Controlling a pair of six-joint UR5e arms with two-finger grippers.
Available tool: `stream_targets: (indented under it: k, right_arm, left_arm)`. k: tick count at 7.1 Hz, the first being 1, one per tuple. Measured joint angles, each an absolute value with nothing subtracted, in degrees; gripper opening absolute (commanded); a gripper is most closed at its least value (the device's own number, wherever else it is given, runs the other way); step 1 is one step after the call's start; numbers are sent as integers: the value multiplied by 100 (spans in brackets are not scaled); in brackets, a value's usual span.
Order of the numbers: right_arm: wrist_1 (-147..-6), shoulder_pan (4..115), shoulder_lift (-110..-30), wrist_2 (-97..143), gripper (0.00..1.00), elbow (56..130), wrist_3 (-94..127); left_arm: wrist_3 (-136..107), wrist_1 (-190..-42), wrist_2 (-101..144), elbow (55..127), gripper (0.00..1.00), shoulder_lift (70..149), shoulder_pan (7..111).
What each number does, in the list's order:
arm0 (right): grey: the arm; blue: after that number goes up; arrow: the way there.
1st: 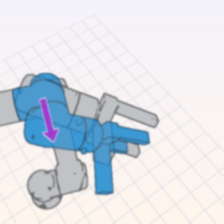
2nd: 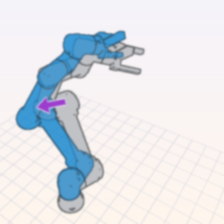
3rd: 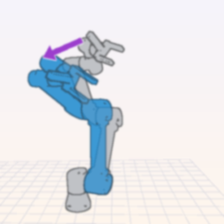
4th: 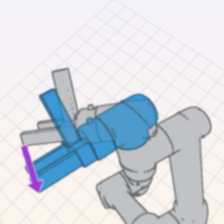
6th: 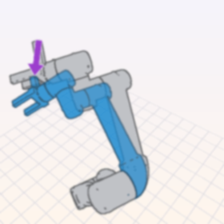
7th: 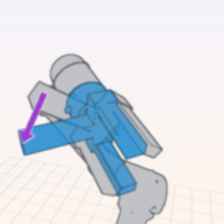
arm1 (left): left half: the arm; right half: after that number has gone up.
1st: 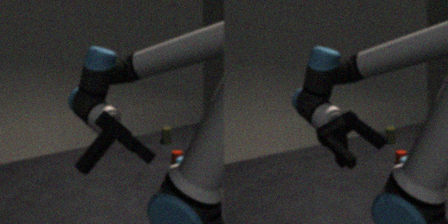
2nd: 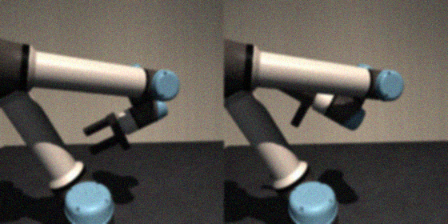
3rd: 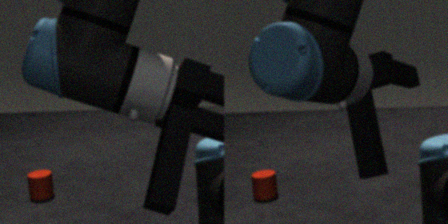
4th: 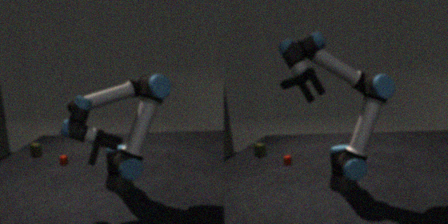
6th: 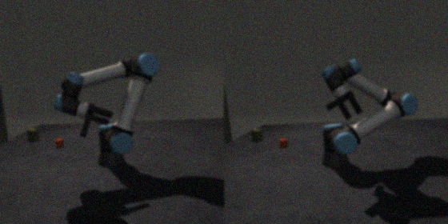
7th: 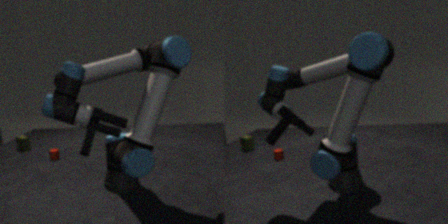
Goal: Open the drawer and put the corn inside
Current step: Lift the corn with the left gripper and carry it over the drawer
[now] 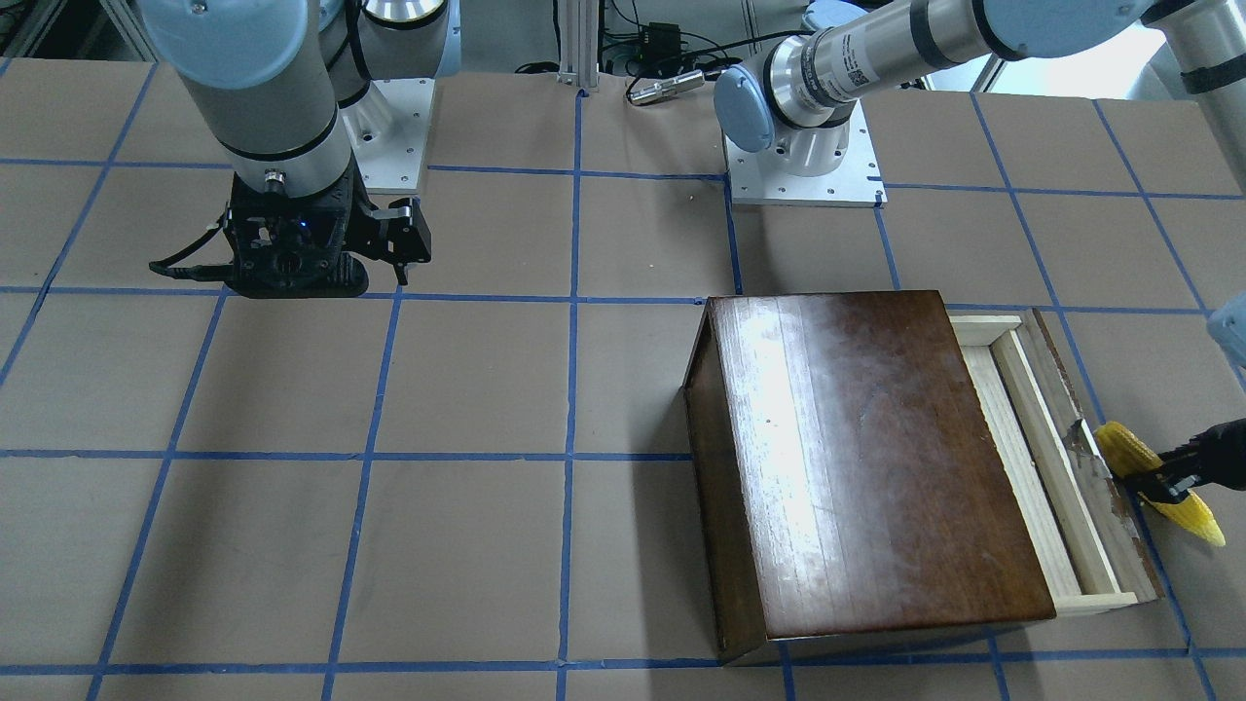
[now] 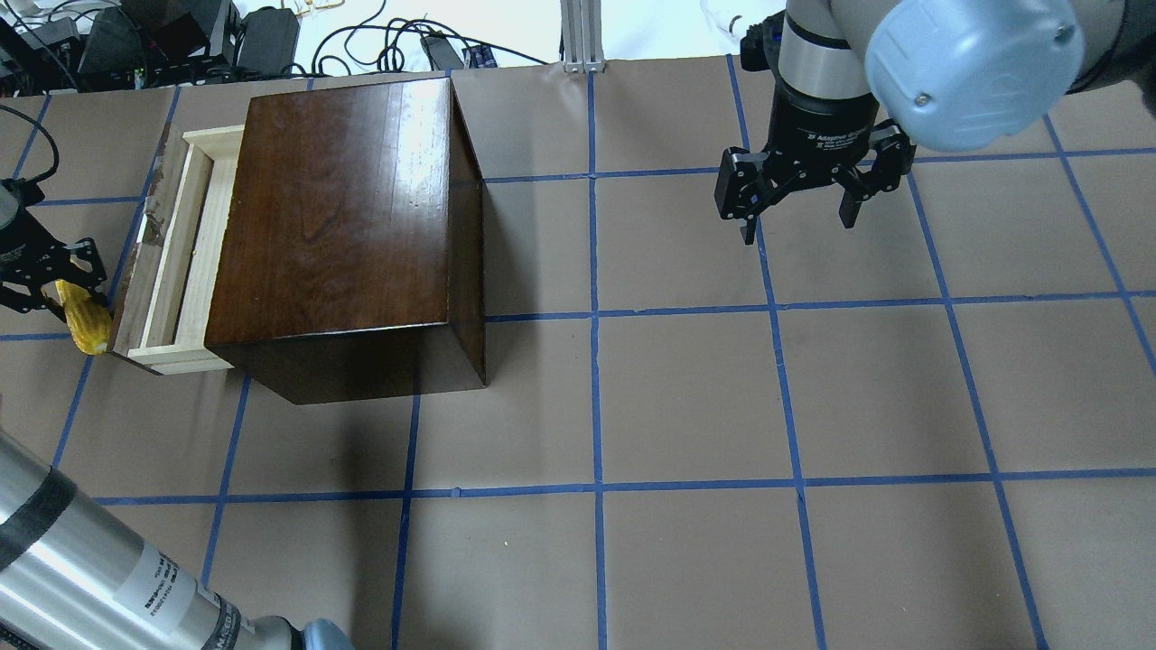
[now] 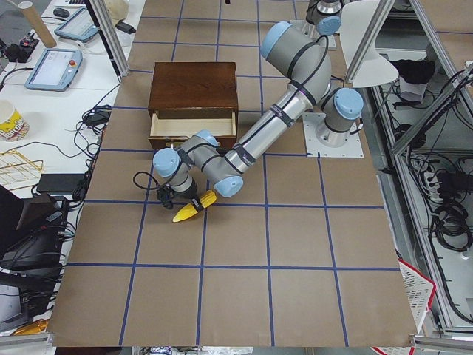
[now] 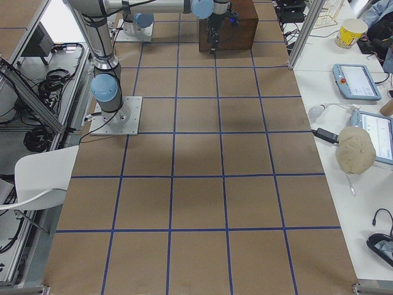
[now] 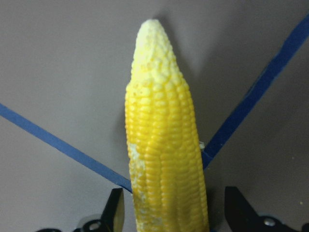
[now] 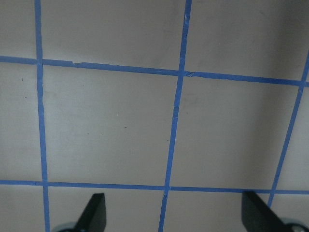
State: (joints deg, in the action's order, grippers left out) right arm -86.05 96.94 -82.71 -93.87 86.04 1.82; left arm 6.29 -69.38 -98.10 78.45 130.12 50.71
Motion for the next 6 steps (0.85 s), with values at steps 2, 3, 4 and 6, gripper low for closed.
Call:
stream_targets:
  k: [2,3,4,6]
  right_arm:
    - [-8605,9694,-8271,-9387,100,8605,182]
    - [-8604,9694,-8271,-9387,100,8604,184]
    - [-8604,9694,-8270,-9387,100,8604,183]
    - [-8604,9694,-8271,-9387,100,8604,182]
  left_arm:
    - [640,-6979,-9788,7814,0,12942,5073]
    - [712,-6995,-9775,7771,0,12842,5087]
    - [827,-7004,-9759,7680,0,12719,5121]
    - [1375,-7114,-9749,7332,0,12388,5289]
